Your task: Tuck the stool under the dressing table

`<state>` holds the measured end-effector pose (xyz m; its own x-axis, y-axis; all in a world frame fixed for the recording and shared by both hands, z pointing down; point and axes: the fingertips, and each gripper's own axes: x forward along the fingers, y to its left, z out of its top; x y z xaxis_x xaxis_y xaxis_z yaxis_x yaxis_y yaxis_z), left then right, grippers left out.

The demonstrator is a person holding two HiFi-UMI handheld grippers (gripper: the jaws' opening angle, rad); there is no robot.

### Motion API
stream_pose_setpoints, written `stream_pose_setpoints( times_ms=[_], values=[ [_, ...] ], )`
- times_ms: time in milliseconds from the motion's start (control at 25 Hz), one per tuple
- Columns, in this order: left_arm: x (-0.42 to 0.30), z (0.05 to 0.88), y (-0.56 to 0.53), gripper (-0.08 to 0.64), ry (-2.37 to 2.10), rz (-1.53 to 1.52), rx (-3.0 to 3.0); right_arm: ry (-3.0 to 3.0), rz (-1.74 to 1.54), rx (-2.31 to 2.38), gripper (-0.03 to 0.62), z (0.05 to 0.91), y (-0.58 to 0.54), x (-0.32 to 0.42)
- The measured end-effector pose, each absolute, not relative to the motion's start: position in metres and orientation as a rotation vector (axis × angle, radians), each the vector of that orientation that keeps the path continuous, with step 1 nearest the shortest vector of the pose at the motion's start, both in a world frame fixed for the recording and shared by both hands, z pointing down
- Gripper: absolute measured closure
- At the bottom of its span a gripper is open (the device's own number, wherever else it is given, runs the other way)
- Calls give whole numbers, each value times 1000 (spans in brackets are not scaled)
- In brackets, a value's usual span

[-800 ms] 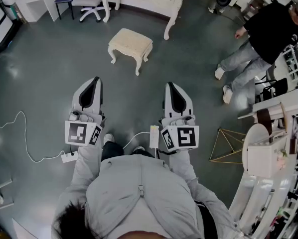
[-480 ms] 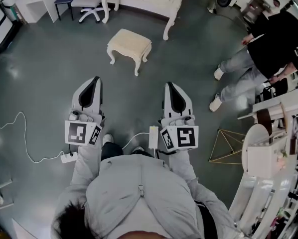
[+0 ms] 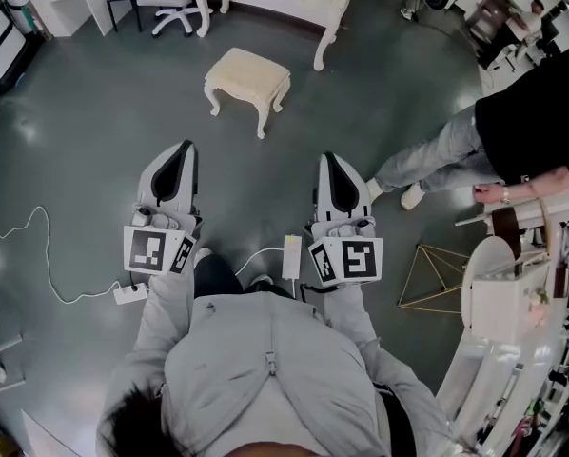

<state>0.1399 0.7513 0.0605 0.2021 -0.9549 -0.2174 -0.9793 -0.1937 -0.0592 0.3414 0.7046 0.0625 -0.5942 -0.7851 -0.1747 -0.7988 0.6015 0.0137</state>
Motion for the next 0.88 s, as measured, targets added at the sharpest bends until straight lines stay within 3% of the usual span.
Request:
stream_pose_setpoints(
  times_ms=[400,880],
  values=[
    [118,73,709,557,1847,191,-2324,2687,119,-1356,591,75,669,317],
    [27,68,575,557,1781,213,-2384,2624,130,-1478,591,70,549,238]
  ],
)
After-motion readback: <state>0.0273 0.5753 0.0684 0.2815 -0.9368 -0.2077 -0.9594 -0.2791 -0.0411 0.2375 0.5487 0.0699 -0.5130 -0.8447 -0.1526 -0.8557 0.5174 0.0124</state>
